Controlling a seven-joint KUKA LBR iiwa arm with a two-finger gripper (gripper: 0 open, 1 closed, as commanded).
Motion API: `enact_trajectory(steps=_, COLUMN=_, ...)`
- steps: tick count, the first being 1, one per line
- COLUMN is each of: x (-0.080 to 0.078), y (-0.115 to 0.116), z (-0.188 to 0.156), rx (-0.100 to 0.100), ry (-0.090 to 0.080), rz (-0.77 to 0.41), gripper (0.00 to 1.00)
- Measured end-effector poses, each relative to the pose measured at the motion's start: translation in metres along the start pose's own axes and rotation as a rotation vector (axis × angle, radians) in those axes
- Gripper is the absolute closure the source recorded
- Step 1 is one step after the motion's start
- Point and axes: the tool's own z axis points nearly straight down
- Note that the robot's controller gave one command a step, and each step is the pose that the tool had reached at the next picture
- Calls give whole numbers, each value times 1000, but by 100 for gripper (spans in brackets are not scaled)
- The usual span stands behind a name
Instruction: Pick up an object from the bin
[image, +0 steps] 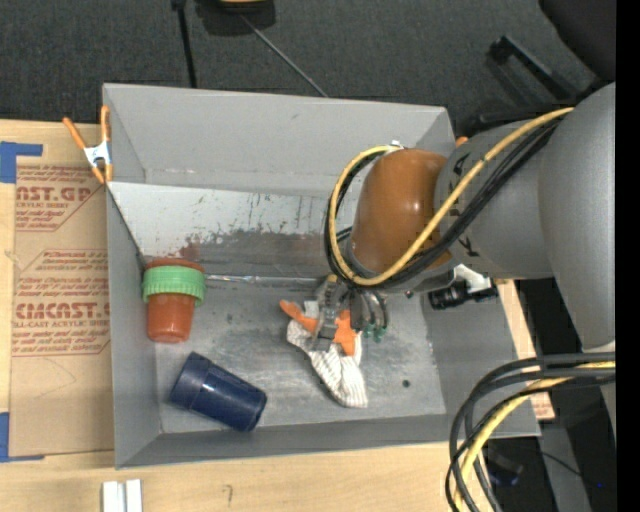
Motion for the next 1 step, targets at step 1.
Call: enact_trajectory(steps=1, x=2, y=0, z=-7, rx=2, ry=9, rz=0, gripper=100)
